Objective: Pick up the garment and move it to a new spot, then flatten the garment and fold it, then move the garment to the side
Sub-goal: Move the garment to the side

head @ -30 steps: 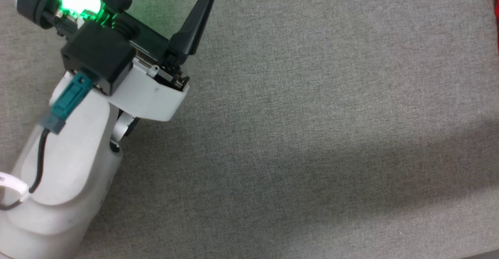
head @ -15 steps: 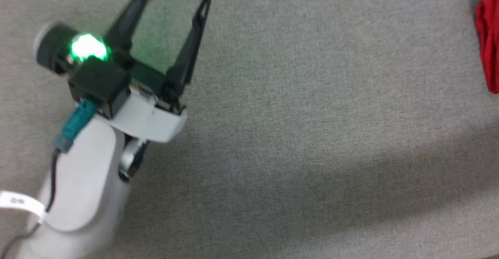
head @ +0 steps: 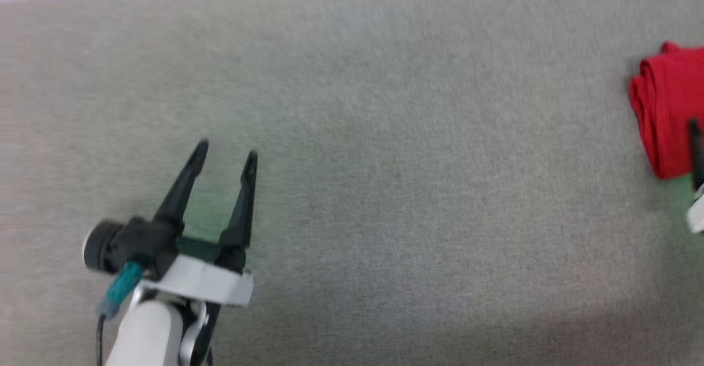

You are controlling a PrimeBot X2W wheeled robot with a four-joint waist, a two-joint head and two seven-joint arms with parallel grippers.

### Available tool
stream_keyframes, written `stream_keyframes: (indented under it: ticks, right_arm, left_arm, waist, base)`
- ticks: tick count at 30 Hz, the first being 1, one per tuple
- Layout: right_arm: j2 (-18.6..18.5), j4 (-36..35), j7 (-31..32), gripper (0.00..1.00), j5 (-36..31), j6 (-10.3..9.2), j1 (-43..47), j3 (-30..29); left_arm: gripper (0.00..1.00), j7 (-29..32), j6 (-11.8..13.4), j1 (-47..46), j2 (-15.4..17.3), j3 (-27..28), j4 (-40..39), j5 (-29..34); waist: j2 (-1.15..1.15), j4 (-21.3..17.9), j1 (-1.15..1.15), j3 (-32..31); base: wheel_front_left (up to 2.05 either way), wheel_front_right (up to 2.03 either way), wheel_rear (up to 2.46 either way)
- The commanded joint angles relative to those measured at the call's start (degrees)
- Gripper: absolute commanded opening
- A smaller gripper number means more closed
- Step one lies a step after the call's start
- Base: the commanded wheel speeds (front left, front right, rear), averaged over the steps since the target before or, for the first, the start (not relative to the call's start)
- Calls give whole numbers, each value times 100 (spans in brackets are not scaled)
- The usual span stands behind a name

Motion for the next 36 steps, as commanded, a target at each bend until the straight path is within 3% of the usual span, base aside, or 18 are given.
stream_keyframes:
  ticks: [1,10,19,36]
  right_arm:
    - [120,-140,-38,100,79,-10,293,-16]
    - [860,-1399,-45,100,-100,-10,1559,-707]
    - [1428,-2510,-47,100,-622,-10,2566,-1152]
    - [1599,-4116,-46,100,-834,-10,3952,-1802]
  left_arm:
    - [100,-5,-12,260,-98,113,4,13]
    - [100,-5,-12,1126,-372,547,61,-69]
    - [100,-4,-13,1769,-442,739,4,-72]
    - [100,-4,-12,2313,-389,807,-324,-454]
  waist:
    - [0,600,0,-864]
    - [0,1067,0,-1573]
    - [0,1171,0,-2104]
    - [0,1109,0,-2214]
  base:
    - [0,0,0]
    - [0,0,0]
    - [0,0,0]
    - [0,0,0]
